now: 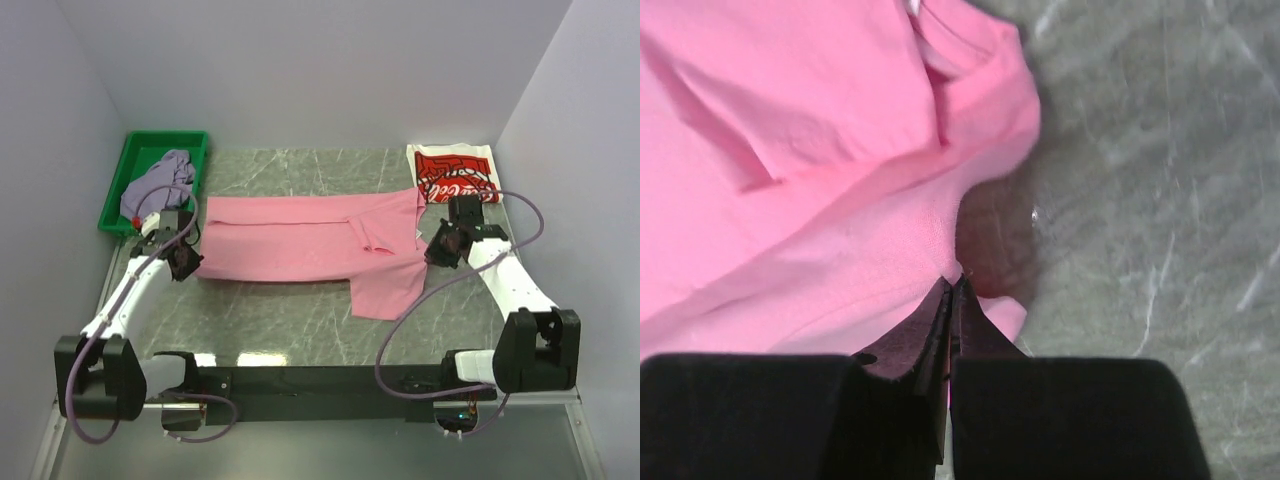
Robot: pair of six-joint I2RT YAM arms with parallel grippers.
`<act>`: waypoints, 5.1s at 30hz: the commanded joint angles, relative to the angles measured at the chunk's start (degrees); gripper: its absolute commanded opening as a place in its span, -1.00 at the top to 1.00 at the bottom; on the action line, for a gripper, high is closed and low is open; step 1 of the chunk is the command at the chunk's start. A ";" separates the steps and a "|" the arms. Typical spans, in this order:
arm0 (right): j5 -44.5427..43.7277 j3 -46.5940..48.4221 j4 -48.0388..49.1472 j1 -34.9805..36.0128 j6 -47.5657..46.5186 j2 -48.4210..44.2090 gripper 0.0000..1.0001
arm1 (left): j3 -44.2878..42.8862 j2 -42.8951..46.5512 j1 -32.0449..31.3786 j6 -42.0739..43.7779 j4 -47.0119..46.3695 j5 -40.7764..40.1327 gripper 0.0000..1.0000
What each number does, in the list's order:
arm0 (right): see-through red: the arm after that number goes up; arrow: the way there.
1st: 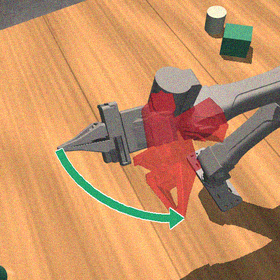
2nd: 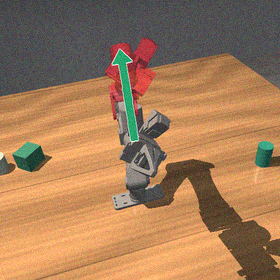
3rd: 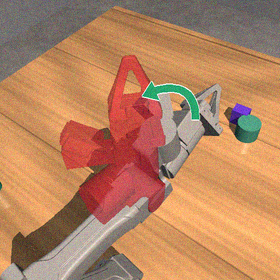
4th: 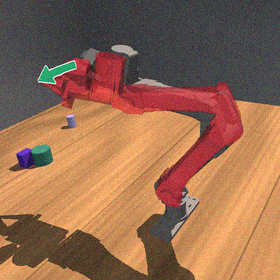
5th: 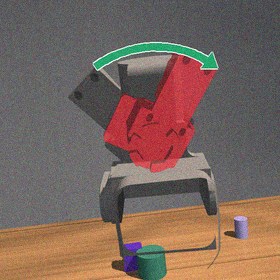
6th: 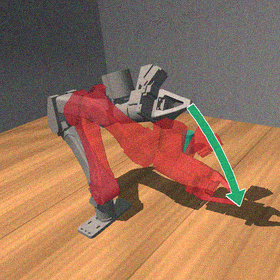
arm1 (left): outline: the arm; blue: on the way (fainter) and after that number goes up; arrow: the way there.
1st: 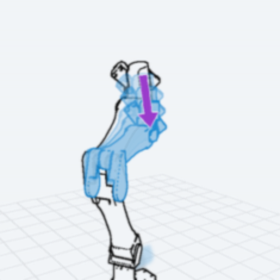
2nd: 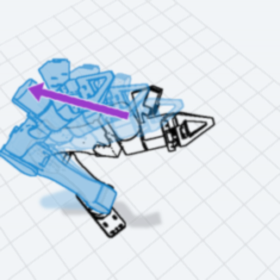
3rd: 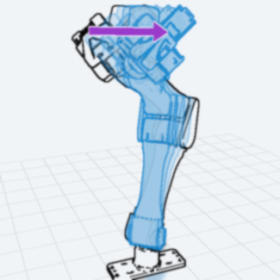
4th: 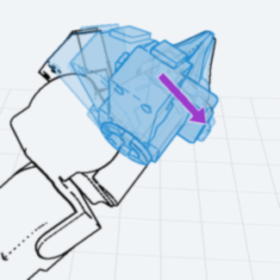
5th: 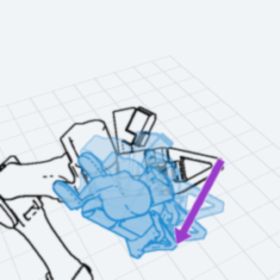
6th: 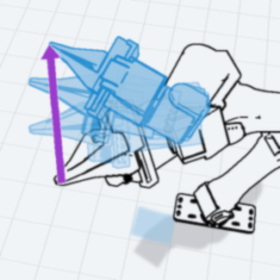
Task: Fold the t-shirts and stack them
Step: Fold the tshirt
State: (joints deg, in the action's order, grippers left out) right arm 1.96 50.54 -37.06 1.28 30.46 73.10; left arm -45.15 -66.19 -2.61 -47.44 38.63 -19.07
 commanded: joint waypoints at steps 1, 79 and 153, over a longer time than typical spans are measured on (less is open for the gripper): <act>-0.64 5.60 -1.61 -0.49 -2.15 4.76 1.00 | -5.47 -5.32 0.77 2.26 -3.38 0.61 0.99; 13.78 -14.33 19.65 7.59 10.06 6.53 -0.11 | -2.15 5.90 -8.02 15.71 -17.27 0.26 -0.99; 11.92 5.19 27.74 0.40 5.14 18.31 -0.03 | -4.86 -13.68 -7.32 8.60 -14.64 6.77 -0.53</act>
State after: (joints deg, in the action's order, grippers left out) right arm 12.49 58.76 -12.95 4.51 34.37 94.24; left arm -46.72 -77.56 -10.48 -36.03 23.11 -13.54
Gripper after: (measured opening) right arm 0.517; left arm 0.779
